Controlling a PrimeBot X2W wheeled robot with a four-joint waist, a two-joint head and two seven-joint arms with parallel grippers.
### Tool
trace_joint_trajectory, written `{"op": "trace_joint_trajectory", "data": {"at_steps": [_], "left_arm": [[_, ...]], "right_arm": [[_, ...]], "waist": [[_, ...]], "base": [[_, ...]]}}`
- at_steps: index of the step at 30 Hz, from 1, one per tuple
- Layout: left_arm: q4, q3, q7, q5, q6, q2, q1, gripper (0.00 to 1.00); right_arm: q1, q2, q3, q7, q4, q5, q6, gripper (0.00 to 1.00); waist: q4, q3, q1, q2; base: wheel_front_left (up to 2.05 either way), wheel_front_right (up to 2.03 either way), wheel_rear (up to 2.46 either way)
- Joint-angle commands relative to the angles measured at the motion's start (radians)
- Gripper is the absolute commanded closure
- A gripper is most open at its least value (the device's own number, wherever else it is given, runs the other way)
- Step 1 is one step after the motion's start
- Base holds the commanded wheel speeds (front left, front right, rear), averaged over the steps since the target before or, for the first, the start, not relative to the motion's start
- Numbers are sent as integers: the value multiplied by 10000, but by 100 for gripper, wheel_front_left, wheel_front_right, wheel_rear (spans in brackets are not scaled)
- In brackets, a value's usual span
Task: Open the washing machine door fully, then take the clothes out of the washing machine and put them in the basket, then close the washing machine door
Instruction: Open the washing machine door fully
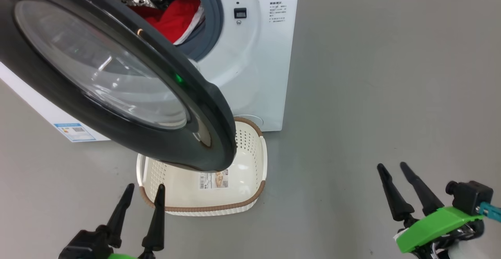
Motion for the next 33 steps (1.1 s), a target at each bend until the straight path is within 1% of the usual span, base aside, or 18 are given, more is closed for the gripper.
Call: {"op": "trace_joint_trajectory", "data": {"at_steps": [1, 4, 7, 11, 13, 20, 33], "left_arm": [[-242, 318, -118, 100, -58, 129, -107, 0], [-261, 324, -118, 118, -58, 120, -105, 0], [-300, 337, -118, 152, -58, 109, -97, 0], [-376, 367, -118, 208, -58, 93, -87, 0], [-401, 372, -118, 230, -58, 84, -65, 0], [-436, 383, -118, 247, -58, 62, 27, 0], [-424, 343, -118, 246, -58, 43, 18, 0]], "right_arm": [[237, 70, -312, -91, -391, -681, 77, 0], [603, 618, -1251, -92, -832, -1867, 77, 0], [914, 1087, -1973, -92, -1270, -2780, 77, 0], [1332, 1546, -2686, -92, -1762, -3672, 77, 0], [1565, 1675, -2856, -92, -1900, -4004, 77, 0], [2063, 1947, -3050, -93, -1966, -4496, 77, 0], [2041, 2023, -3067, -93, -2137, -4726, 77, 0]], "waist": [[12, -8, 0, 0], [33, -24, 0, 0], [62, -50, 0, 0], [117, -87, 0, 0], [139, -116, 0, 0], [140, -187, 0, 0], [140, -169, 0, 0]], "base": [[0, 0, 0], [0, 0, 0], [0, 0, 0], [0, 0, 0], [0, 0, 0], [0, 0, 0], [0, 0, 0]]}}
